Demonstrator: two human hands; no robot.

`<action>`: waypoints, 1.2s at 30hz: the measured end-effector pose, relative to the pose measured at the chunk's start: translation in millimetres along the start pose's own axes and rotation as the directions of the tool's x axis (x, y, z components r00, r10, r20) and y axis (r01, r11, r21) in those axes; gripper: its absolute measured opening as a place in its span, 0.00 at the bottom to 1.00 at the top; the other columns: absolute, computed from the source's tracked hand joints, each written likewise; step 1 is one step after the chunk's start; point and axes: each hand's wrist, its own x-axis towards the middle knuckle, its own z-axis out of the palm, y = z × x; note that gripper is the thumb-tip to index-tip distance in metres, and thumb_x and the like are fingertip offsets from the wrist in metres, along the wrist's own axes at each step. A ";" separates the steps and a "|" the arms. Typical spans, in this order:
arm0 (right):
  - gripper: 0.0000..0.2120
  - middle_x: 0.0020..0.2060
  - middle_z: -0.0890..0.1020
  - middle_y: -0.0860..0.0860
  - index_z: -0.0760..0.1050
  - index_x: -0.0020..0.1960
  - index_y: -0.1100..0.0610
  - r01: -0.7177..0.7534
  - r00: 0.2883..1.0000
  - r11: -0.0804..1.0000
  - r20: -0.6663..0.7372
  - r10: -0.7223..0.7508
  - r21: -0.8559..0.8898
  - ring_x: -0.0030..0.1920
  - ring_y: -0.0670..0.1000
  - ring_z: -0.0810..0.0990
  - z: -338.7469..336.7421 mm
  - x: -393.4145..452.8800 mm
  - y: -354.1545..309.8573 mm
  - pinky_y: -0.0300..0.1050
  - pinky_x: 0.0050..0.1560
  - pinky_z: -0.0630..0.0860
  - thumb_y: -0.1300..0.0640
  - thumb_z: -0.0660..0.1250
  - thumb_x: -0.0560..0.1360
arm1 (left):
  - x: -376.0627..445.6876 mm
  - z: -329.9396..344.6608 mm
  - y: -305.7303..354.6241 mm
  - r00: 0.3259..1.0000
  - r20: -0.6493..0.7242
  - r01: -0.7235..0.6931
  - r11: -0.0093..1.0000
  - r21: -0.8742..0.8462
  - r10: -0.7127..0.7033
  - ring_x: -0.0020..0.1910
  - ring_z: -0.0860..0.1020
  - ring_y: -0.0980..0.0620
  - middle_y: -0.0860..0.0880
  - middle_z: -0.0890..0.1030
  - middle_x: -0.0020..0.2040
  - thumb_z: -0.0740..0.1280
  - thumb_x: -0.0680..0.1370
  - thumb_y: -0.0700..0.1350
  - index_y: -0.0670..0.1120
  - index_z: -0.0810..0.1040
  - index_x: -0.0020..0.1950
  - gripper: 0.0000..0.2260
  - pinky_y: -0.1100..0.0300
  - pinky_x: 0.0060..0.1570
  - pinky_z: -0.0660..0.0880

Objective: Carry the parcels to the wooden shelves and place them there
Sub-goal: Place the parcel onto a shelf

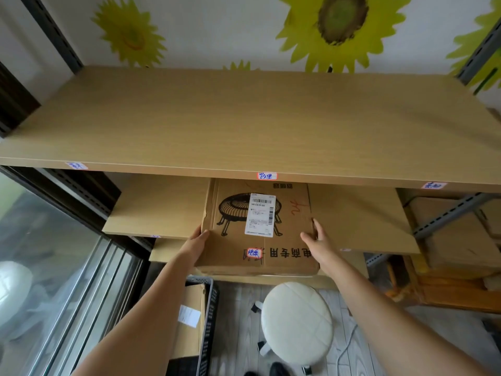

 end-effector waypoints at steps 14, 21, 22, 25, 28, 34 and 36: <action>0.40 0.70 0.72 0.57 0.63 0.75 0.58 -0.322 0.947 0.943 -0.013 0.322 -0.081 0.66 0.62 0.73 2.6 7.4 -9.7 0.59 0.57 0.77 0.30 0.55 0.74 | -3.7 -1.0 12.2 0.961 -0.071 0.268 0.963 0.012 -0.267 0.58 0.79 0.39 0.39 0.76 0.62 0.67 0.77 0.61 0.42 0.71 0.65 0.27 0.45 0.58 0.80; 0.31 0.74 0.67 0.56 0.59 0.77 0.57 -0.100 0.988 0.995 -0.115 0.099 0.002 0.70 0.60 0.70 -2.1 14.9 -26.3 0.58 0.66 0.71 0.44 0.59 0.80 | 1.2 13.9 13.6 0.998 -0.067 -0.002 0.957 -0.289 -0.018 0.53 0.78 0.44 0.43 0.76 0.58 0.64 0.83 0.46 0.43 0.74 0.56 0.07 0.53 0.64 0.74; 0.29 0.73 0.68 0.56 0.60 0.77 0.57 -0.061 0.989 0.998 -0.131 0.061 0.004 0.69 0.60 0.70 -2.3 15.5 -26.5 0.57 0.67 0.71 0.45 0.59 0.80 | 0.5 15.5 13.6 0.998 -0.058 -0.023 0.950 -0.313 0.005 0.48 0.78 0.46 0.44 0.76 0.53 0.63 0.83 0.44 0.44 0.75 0.52 0.04 0.54 0.64 0.73; 0.25 0.69 0.72 0.56 0.65 0.74 0.56 0.004 0.986 1.000 -0.166 0.001 0.031 0.64 0.59 0.74 -2.0 21.1 -25.9 0.53 0.61 0.71 0.46 0.59 0.81 | -1.2 17.8 15.7 0.998 -0.048 -0.053 0.944 -0.325 0.040 0.45 0.78 0.49 0.45 0.76 0.52 0.62 0.83 0.42 0.46 0.75 0.46 0.07 0.53 0.67 0.71; 0.23 0.67 0.74 0.55 0.67 0.73 0.57 0.031 0.970 0.996 -0.243 -0.011 0.080 0.63 0.58 0.74 1.5 26.1 -26.1 0.50 0.57 0.69 0.47 0.56 0.82 | -0.9 14.8 12.9 0.998 -0.035 -0.063 0.942 -0.330 0.054 0.64 0.77 0.43 0.43 0.73 0.65 0.61 0.84 0.44 0.45 0.75 0.56 0.05 0.51 0.71 0.68; 0.26 0.69 0.73 0.64 0.68 0.71 0.65 -0.176 0.834 0.961 -0.487 0.260 0.212 0.67 0.65 0.73 42.0 11.3 15.3 0.56 0.64 0.68 0.48 0.50 0.84 | -11.2 -20.5 -42.0 0.995 -0.096 -0.036 0.982 -0.184 0.018 0.71 0.71 0.42 0.42 0.72 0.71 0.59 0.85 0.46 0.42 0.65 0.78 0.22 0.52 0.63 0.68; 0.27 0.68 0.73 0.66 0.69 0.70 0.68 -0.293 0.829 0.945 -0.453 0.326 0.145 0.67 0.66 0.72 65.3 -1.8 36.3 0.56 0.64 0.67 0.48 0.50 0.84 | -13.1 -44.7 -75.4 0.991 -0.130 -0.010 0.993 -0.121 -0.006 0.58 0.77 0.44 0.45 0.76 0.57 0.60 0.85 0.47 0.42 0.68 0.75 0.20 0.54 0.52 0.71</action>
